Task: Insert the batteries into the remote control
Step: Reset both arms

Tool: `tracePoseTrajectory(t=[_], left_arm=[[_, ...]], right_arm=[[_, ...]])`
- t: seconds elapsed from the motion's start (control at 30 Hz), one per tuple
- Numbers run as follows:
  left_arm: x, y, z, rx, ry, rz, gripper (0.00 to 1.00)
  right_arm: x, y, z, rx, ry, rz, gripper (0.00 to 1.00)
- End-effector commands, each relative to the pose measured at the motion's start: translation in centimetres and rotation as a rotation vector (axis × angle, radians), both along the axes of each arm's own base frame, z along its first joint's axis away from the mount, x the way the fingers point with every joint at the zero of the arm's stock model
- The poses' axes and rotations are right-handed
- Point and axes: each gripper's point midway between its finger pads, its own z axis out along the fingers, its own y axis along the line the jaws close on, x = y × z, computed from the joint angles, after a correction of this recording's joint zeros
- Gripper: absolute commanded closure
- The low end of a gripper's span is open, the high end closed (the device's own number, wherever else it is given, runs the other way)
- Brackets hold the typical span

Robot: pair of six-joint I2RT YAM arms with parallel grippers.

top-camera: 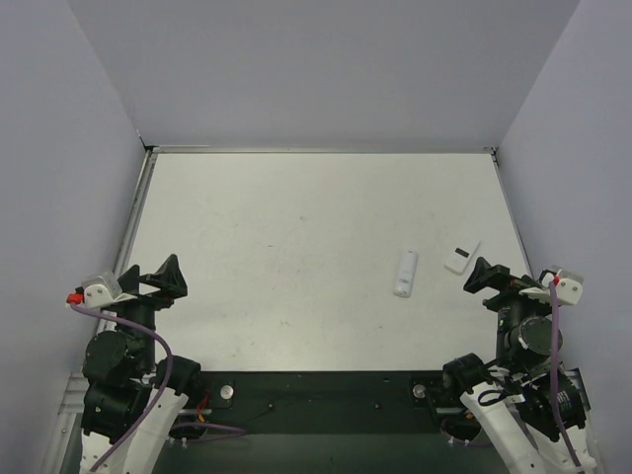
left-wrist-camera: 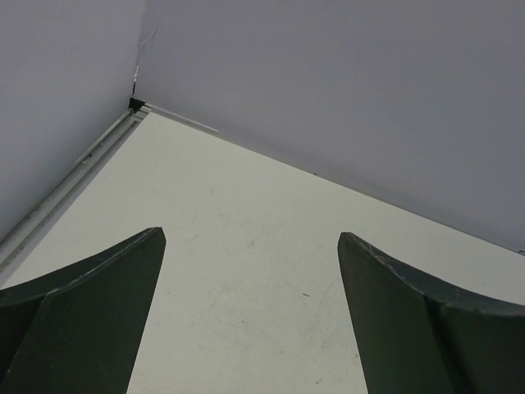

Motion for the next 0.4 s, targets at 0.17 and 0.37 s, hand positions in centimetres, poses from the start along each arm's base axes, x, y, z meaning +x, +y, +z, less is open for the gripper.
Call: tracePoseTrajectory(t=[0.17, 0.37], left_arm=[[0.12, 0.39, 0.07, 0.014, -0.003, 0.023, 0.03], [0.22, 0.22, 0.17, 0.019, -0.009, 0.015, 0.03]], right_arm=[[0.33, 0.27, 0.26, 0.064, -0.020, -0.008, 0.00], [1.14, 1.04, -0.26, 0.018, 0.021, 0.028, 0.00]])
